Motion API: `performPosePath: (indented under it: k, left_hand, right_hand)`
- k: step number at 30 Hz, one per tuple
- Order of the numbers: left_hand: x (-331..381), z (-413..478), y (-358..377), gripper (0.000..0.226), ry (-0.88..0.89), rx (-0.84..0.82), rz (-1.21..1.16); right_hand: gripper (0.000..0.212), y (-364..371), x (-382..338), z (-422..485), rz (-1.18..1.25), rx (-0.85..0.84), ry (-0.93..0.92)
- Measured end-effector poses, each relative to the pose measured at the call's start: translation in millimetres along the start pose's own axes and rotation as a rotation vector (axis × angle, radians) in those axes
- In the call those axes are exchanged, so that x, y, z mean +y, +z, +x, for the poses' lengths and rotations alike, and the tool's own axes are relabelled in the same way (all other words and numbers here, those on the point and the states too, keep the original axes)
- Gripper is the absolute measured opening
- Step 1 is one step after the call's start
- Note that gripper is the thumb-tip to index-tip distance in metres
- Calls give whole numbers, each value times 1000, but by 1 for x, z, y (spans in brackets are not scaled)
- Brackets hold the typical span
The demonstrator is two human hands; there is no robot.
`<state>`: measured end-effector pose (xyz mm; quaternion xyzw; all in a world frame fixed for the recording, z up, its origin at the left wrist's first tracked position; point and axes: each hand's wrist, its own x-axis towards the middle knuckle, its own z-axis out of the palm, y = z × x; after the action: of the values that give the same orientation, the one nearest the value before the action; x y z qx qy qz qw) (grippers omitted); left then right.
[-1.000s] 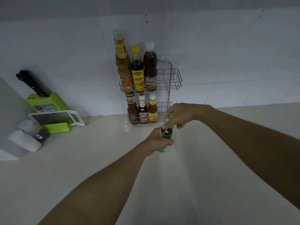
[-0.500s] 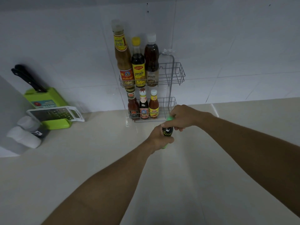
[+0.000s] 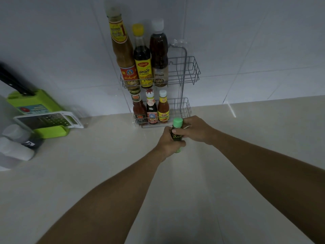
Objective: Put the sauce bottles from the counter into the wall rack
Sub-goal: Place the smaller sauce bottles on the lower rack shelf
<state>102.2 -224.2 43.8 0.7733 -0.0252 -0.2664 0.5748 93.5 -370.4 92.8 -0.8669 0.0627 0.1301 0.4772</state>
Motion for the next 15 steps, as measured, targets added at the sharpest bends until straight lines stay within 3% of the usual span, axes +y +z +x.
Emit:
performPosePath:
  k: [2, 8, 12, 15]
  left_hand:
    - [0, 8, -4, 59, -22, 26, 31]
    - [-3, 30, -34, 87, -26, 335, 208]
    - [3, 45, -54, 103, 15, 562, 174]
    - [3, 54, -66, 112, 59, 591, 121]
  right_hand:
    - [43, -6, -3, 9, -37, 93, -3]
    - [28, -27, -20, 43, -182, 360, -186]
    - [31, -26, -22, 70, -217, 405, -234]
    - [31, -18, -19, 89, -210, 382, -153]
